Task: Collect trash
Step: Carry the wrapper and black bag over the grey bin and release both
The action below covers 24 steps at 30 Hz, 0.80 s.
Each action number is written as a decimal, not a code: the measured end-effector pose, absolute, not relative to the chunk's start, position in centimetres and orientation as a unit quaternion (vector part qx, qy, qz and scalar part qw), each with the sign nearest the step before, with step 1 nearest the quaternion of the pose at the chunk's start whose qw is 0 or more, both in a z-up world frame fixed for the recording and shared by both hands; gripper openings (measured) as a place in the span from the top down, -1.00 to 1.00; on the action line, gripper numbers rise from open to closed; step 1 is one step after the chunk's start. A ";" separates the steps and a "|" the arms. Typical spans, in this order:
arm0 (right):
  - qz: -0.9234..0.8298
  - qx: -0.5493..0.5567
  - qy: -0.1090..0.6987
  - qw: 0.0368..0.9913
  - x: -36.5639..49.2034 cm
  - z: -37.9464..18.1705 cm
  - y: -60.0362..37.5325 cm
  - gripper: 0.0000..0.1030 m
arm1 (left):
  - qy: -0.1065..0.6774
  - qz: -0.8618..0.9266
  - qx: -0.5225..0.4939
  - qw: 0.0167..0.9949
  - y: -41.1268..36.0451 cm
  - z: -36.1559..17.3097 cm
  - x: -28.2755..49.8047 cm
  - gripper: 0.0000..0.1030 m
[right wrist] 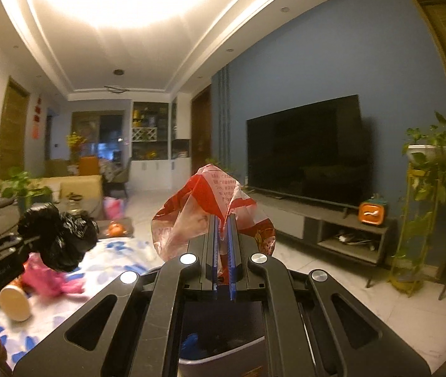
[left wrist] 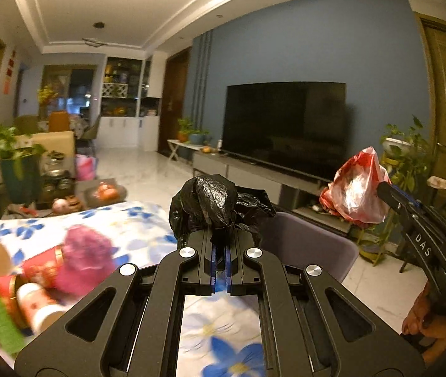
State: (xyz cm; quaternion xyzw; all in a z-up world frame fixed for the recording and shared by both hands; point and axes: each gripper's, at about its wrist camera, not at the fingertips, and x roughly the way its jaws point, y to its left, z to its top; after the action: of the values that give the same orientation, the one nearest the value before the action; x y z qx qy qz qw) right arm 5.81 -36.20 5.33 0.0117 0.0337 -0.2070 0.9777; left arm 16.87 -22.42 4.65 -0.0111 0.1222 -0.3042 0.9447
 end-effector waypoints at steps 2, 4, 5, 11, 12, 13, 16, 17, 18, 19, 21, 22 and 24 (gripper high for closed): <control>-0.216 0.011 0.031 0.976 6.0 5.1 -37.0 0.88 | 0.124 -0.313 -0.009 0.941 -23.7 4.3 17.3 0.94; -0.220 0.009 0.031 0.975 6.4 4.8 -37.6 0.88 | 0.127 -0.322 -0.008 0.938 -24.8 4.0 17.9 0.94; -0.221 0.010 0.032 0.975 6.5 4.6 -37.9 0.88 | 0.127 -0.326 -0.007 0.937 -25.2 3.8 18.2 0.94; -0.224 0.017 0.036 0.974 7.1 4.0 -39.0 0.88 | 0.135 -0.333 0.000 0.933 -27.3 2.9 19.4 0.94; -0.224 0.019 0.037 0.974 7.4 4.1 -38.8 0.88 | 0.137 -0.334 -0.001 0.933 -27.5 2.7 19.7 0.94; -0.223 0.021 0.038 0.974 7.6 4.1 -38.8 0.88 | 0.139 -0.334 -0.003 0.932 -27.7 2.6 19.9 0.94; -0.223 0.025 0.040 0.974 7.9 3.7 -39.2 0.88 | 0.144 -0.334 -0.003 0.931 -28.4 2.3 20.4 0.94; -0.222 0.026 0.041 0.974 8.0 3.7 -39.1 0.88 | 0.145 -0.335 -0.002 0.931 -28.5 2.2 20.6 0.94; -0.221 0.027 0.042 0.974 8.1 3.6 -39.1 0.88 | 0.147 -0.335 -0.002 0.931 -28.6 2.0 20.7 0.94; -0.221 0.028 0.043 0.974 8.2 3.5 -39.1 0.88 | 0.147 -0.335 -0.001 0.931 -28.9 2.0 20.7 0.94; -0.219 0.032 0.045 0.974 8.5 3.4 -39.3 0.88 | 0.150 -0.334 0.001 0.931 -29.4 1.8 20.7 0.94; -0.218 0.033 0.046 0.974 8.6 3.4 -39.4 0.88 | 0.152 -0.335 0.000 0.930 -29.5 1.7 20.8 0.94; -0.218 0.034 0.047 0.974 8.7 3.5 -39.0 0.88 | 0.157 -0.333 0.000 0.930 -29.7 1.5 21.0 0.94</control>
State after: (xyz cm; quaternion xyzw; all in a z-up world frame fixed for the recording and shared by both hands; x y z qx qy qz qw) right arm 8.68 -39.03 3.47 0.0343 0.0470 -0.2177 0.9743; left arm 21.01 -29.69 1.49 0.0005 0.1568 -0.3335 0.9296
